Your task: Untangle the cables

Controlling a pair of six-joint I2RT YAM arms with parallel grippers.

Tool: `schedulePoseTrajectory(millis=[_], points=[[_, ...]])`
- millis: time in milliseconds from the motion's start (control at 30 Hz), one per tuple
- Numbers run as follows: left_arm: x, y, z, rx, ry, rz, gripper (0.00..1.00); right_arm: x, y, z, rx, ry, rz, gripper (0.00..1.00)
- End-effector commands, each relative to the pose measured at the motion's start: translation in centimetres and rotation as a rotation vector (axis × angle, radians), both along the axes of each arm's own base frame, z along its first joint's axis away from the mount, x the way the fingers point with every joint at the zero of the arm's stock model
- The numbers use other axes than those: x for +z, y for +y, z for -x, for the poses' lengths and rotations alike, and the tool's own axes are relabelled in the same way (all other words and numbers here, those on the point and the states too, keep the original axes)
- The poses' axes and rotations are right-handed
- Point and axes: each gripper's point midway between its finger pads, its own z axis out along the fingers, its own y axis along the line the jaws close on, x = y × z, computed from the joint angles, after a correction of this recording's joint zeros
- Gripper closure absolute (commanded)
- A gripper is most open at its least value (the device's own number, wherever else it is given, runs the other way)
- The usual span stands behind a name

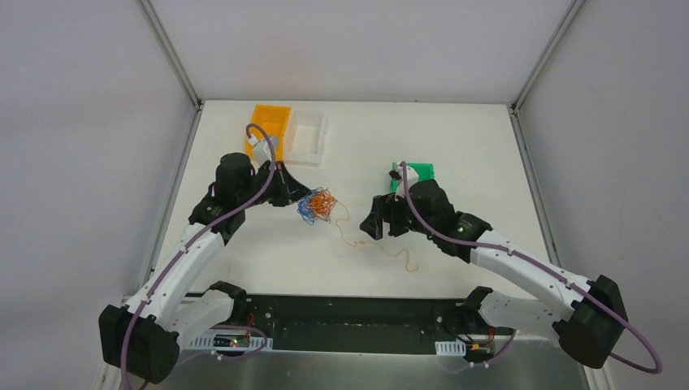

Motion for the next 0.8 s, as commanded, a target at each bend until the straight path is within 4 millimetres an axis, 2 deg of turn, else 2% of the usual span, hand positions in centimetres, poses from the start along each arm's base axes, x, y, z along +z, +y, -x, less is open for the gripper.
schedulePoseTrajectory(millis=[0, 167, 300, 567, 667, 700, 767], points=[[3.9, -0.9, 1.3, -0.103, -0.107, 0.027, 1.0, 1.4, 1.6, -0.2, 0.111, -0.098, -0.029, 0.15], [5.4, -1.3, 1.9, -0.149, -0.135, 0.039, 1.0, 1.7, 2.4, 0.1, 0.178, -0.146, -0.058, 0.14], [6.2, -1.7, 2.3, -0.179, -0.146, 0.054, 1.0, 2.1, 4.0, -0.2, 0.221, -0.14, -0.09, 0.12], [7.7, -1.7, 3.1, -0.2, -0.186, 0.074, 1.0, 1.7, 6.3, -3.2, 0.149, -0.156, -0.131, 0.14], [7.9, -1.6, 3.3, -0.2, -0.192, 0.077, 1.0, 2.0, 7.5, -3.8, 0.166, -0.148, -0.15, 0.21], [8.0, -1.6, 3.4, -0.2, -0.193, 0.077, 1.0, 2.0, 7.9, -3.9, 0.17, -0.14, -0.159, 0.25], [7.9, -1.6, 3.4, -0.197, -0.192, 0.076, 1.0, 2.3, 8.7, -4.0, 0.189, -0.13, -0.18, 0.41]])
